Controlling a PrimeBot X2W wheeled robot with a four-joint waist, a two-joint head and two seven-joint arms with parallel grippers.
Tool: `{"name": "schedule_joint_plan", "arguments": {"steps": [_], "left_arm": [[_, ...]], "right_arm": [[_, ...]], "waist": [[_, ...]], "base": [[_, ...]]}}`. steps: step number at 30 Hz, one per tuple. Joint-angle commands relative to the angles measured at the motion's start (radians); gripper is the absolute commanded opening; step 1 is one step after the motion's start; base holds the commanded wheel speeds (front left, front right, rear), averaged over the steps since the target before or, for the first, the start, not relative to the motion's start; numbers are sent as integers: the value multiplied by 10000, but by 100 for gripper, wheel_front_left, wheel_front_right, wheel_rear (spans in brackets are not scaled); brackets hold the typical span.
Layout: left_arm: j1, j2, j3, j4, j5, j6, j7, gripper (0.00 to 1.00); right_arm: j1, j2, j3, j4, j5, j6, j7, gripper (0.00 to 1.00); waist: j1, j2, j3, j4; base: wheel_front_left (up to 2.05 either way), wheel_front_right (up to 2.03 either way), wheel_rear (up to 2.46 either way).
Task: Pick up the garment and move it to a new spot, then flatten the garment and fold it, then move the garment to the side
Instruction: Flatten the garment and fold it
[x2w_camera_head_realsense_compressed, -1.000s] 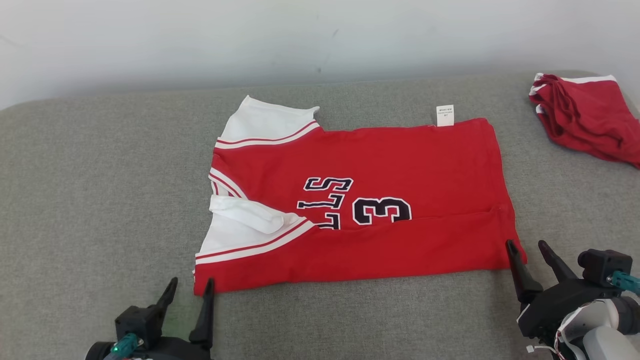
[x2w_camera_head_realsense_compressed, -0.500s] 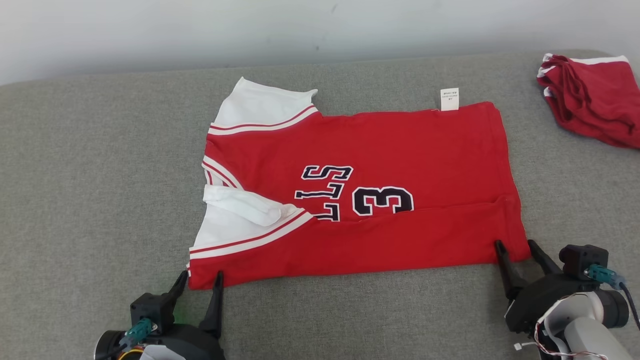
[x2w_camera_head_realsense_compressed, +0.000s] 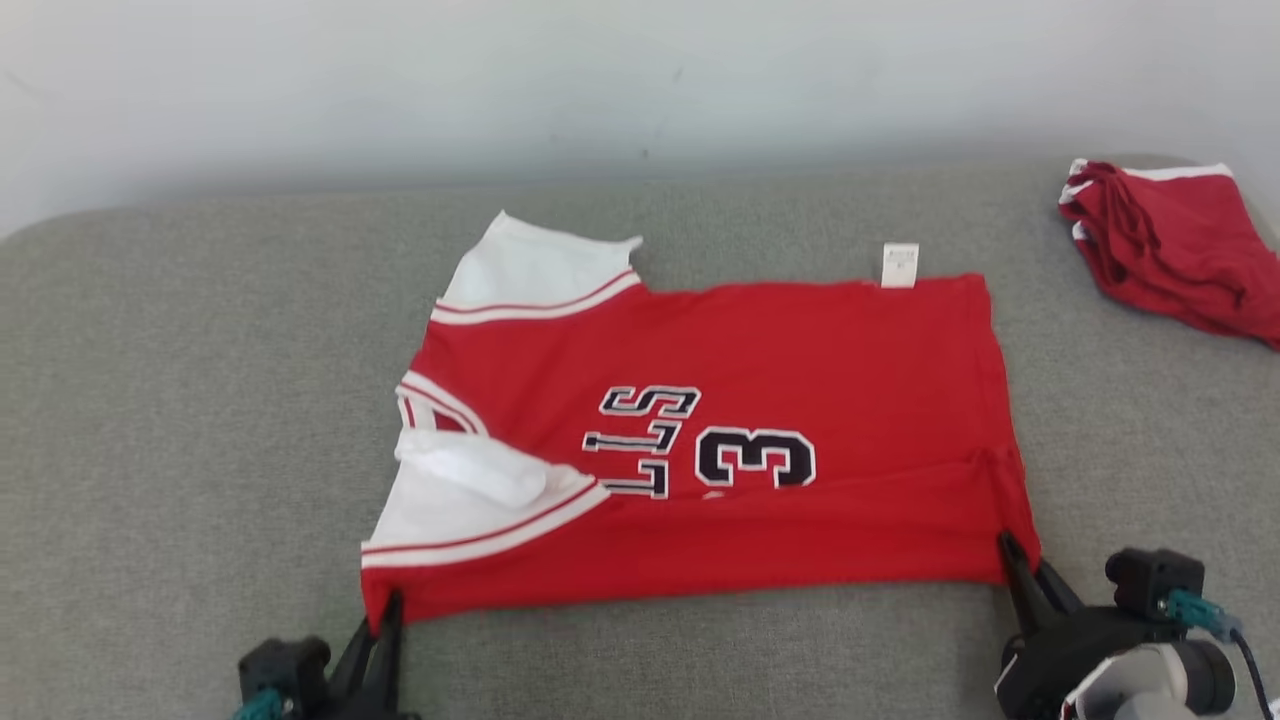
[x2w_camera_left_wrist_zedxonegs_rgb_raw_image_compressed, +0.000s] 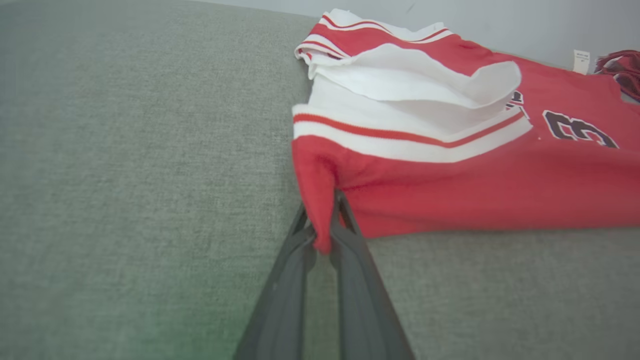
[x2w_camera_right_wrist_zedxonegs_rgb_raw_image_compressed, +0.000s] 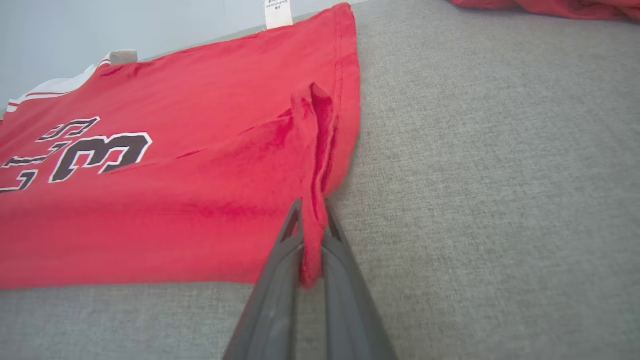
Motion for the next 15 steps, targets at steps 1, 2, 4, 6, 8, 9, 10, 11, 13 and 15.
{"name": "schedule_joint_plan", "arguments": {"steps": [1,2,4,6,8,9,10,11,13,15], "left_arm": [[370,92,110,-80,-14,44,-26,0],[575,101,145,-212,28,46,-26,0],[969,81,199,-479,80,45,-27,0],[1344,45,239,-732,121,61,-28,0],[1677,21,257,-971,159,72,-29,0],[1807,22,260,-1064,182,88,-29,0],[1924,13,267,-1146,174,109,-29,0],[2039,-6,270,-1224,167,131,-29,0],[2229,-82,242,-1321,87,117,-29,0],[2298,-111,198,-1306,103,165,-16,0]], "right_arm": [[246,11,-41,-97,88,-28,-59,0],[422,-1,-66,-207,127,-28,-49,0],[854,-12,-159,-487,173,-28,-36,0],[1304,-15,-320,-785,237,-28,52,0],[1706,-20,-531,-1123,232,-29,170,0],[1926,17,-639,-1294,240,-29,263,0],[2131,74,-716,-1500,208,-29,359,0],[2327,119,-786,-1711,137,-29,478,0],[2629,205,-949,-2061,76,-28,738,0],[2805,296,-958,-2406,61,-28,957,56]], "waist": [[0,-1,-328,139],[0,-1,-408,168],[0,-1,-556,245],[0,-1,-677,310],[0,-1,-753,363],[0,-1,-784,390],[0,-1,-800,405],[0,-1,-822,406],[0,-1,-828,400],[0,-1,-836,387]], "base": [[0,0,0],[0,0,0],[0,0,0],[0,0,0],[0,0,0],[0,0,0],[0,0,0],[0,0,0],[0,0,0],[0,0,0]]}}
